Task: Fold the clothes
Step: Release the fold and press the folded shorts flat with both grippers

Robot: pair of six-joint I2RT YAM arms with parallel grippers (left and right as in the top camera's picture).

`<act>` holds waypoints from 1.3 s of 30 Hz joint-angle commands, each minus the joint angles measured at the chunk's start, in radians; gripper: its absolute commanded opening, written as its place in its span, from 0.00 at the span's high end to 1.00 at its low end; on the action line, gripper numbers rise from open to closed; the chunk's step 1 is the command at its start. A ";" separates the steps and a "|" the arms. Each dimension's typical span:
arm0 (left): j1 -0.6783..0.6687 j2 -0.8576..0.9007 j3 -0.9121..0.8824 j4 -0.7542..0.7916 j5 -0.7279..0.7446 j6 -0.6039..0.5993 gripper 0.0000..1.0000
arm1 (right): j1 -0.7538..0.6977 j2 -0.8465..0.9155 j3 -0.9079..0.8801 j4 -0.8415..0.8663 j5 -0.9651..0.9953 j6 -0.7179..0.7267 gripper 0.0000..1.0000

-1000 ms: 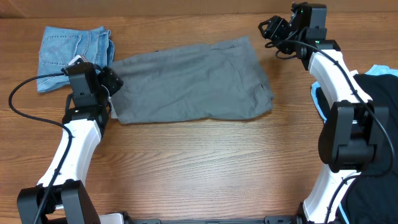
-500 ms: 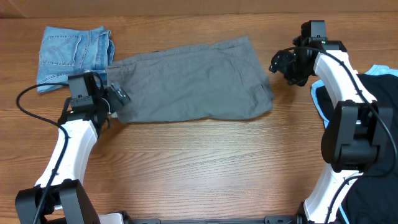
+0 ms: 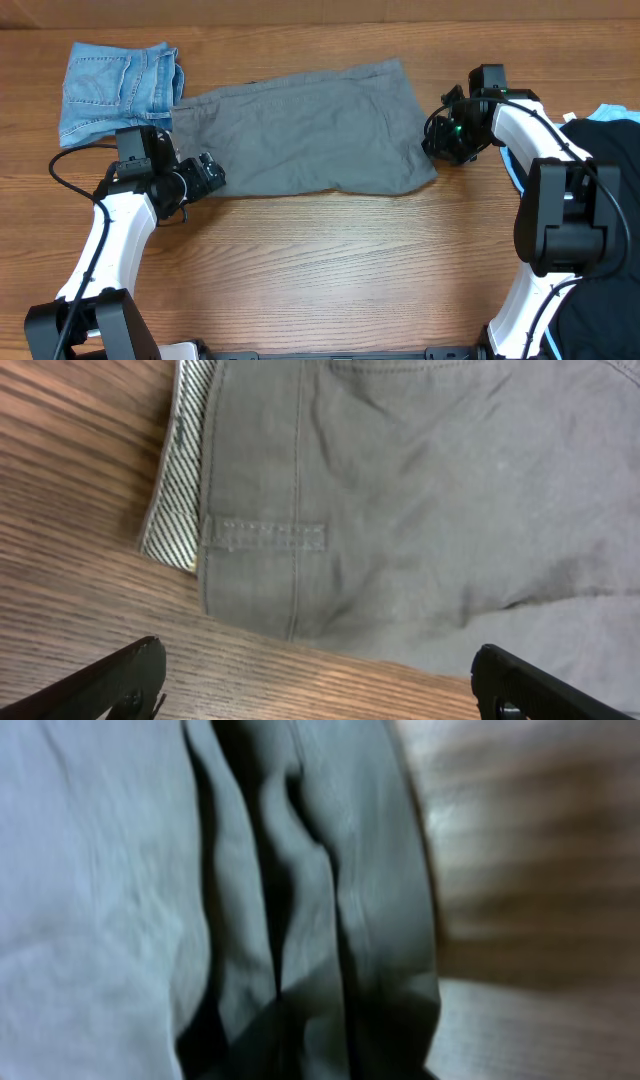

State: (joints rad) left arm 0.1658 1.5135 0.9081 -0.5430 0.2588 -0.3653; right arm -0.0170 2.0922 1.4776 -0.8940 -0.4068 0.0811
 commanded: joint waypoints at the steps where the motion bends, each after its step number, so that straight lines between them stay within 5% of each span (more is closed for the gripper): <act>1: 0.005 -0.003 0.010 -0.010 0.023 0.029 0.00 | 0.005 -0.003 0.001 -0.115 0.025 0.064 0.86; 9: 0.005 -0.003 0.011 -0.045 0.031 0.029 0.00 | 0.025 -0.007 0.001 -0.379 0.267 0.249 0.90; 13: 0.005 -0.003 0.011 -0.074 0.031 0.042 0.00 | 0.010 -0.033 0.011 -0.305 0.315 0.222 0.79; 17: 0.005 -0.004 0.013 -0.100 0.032 0.056 0.00 | -0.027 -0.072 0.021 -0.150 0.087 0.065 0.61; 22: 0.004 -0.004 0.016 -0.124 0.073 0.056 0.00 | -0.030 -0.066 0.019 -0.008 -0.089 0.045 0.56; 29: 0.004 -0.004 0.017 -0.130 0.075 0.056 0.00 | 0.045 -0.031 0.011 -0.016 -0.076 0.046 0.56; 39: 0.004 -0.004 0.017 -0.138 0.075 0.056 0.00 | 0.069 -0.005 -0.003 -0.013 -0.021 0.053 0.73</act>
State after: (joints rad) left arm 0.1654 1.5135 0.9085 -0.6807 0.3164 -0.3325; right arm 0.0715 2.0773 1.4788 -0.9123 -0.4461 0.1371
